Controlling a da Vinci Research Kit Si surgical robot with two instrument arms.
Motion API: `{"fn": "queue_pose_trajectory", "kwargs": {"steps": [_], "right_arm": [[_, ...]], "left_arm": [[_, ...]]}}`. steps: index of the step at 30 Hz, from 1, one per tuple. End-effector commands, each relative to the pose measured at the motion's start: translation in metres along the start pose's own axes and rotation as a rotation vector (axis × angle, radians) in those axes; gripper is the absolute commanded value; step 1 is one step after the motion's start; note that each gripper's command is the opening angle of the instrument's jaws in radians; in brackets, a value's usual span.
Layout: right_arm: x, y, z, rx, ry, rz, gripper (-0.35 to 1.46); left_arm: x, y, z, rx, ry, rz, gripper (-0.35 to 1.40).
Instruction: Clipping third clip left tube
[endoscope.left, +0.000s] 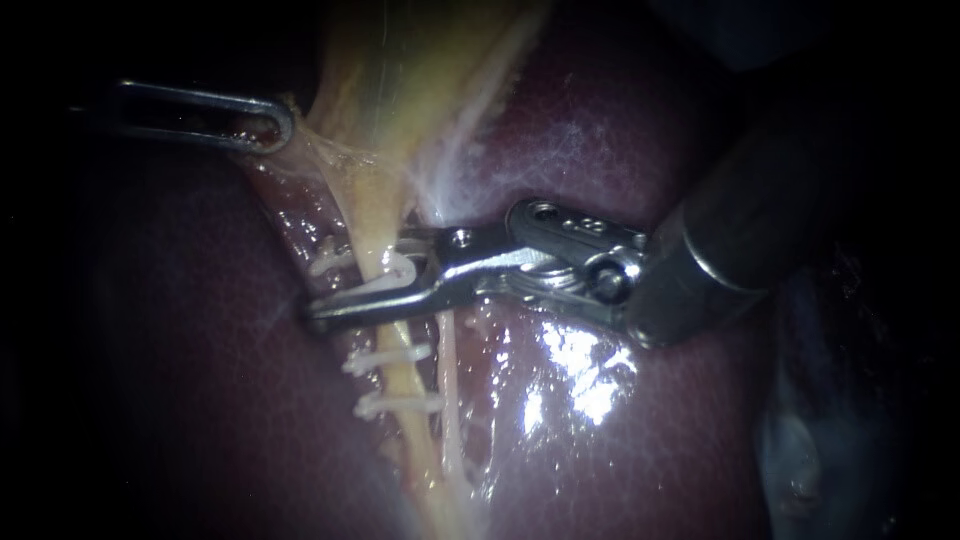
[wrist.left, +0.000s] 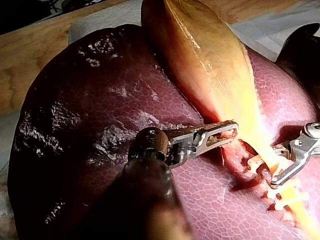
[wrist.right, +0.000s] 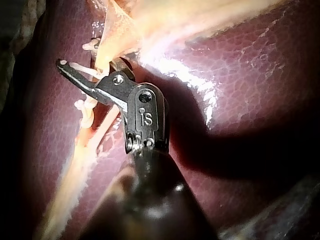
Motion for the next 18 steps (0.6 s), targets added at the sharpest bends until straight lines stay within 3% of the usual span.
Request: {"fn": "queue_pose_trajectory", "kwargs": {"steps": [1, 9, 18], "right_arm": [[0.0003, -0.0001, -0.0001, 0.015, 0.014, 0.015, 0.49], [0.0024, -0.0012, -0.0004, 0.080, 0.080, 0.064, 0.49], [0.0023, -0.0012, -0.0014, 0.089, 0.082, 0.088, 0.38]], "left_arm": [[0.0000, 0.0000, 0.0000, -0.001, 0.000, 0.000, -0.35], [0.0000, 0.0000, 0.0000, -0.001, 0.000, 0.000, -0.35], [0.0000, 0.0000, -0.0001, 0.000, 0.000, 0.000, -0.35]]}}
